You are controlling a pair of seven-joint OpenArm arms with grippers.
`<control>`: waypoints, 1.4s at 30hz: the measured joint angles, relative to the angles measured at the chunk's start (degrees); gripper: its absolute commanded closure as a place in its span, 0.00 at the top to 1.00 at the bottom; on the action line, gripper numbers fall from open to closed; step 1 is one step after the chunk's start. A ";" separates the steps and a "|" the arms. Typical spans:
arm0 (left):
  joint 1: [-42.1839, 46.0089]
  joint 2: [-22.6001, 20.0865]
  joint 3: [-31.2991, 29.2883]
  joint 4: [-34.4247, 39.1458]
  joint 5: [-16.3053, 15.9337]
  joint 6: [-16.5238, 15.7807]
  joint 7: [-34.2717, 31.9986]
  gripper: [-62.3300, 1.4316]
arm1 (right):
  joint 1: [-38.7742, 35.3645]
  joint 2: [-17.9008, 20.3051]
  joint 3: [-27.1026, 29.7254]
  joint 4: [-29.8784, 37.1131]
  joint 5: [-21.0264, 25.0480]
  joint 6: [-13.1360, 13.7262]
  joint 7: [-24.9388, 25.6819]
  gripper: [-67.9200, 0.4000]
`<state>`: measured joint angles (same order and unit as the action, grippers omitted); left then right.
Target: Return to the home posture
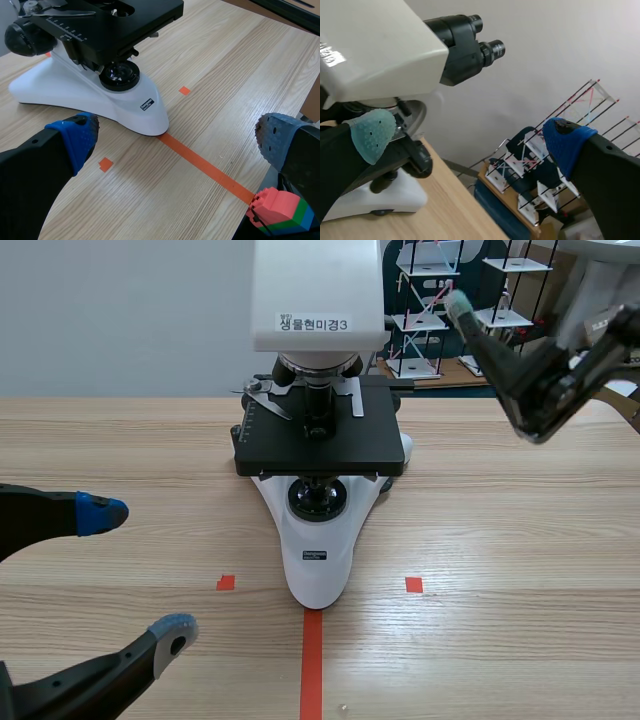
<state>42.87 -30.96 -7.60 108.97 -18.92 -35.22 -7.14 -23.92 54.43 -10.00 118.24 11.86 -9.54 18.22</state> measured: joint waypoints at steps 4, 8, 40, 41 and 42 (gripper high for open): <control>0.00 0.00 0.00 0.00 0.00 0.00 0.00 1.00 | -10.16 -4.72 2.23 0.55 -2.64 -0.09 0.15 1.00; 0.00 0.00 0.00 0.00 0.00 0.00 0.00 1.00 | -19.37 -8.33 2.38 0.55 -4.68 -0.09 1.66 1.00; 0.00 0.00 0.00 0.00 0.02 0.00 0.00 1.00 | -41.86 -17.46 8.31 -12.28 -6.69 10.67 35.21 1.00; 0.00 0.00 0.00 0.00 0.02 0.00 0.00 1.00 | -41.86 -17.44 8.44 -11.52 -6.71 11.39 34.60 1.00; 0.00 0.00 0.00 0.00 0.02 0.00 0.00 1.00 | -41.83 -17.42 8.44 -10.99 -6.71 11.58 34.25 1.00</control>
<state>42.87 -30.96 -7.60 108.97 -18.90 -35.22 -7.14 -65.76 37.01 -1.56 107.24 5.15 2.04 52.47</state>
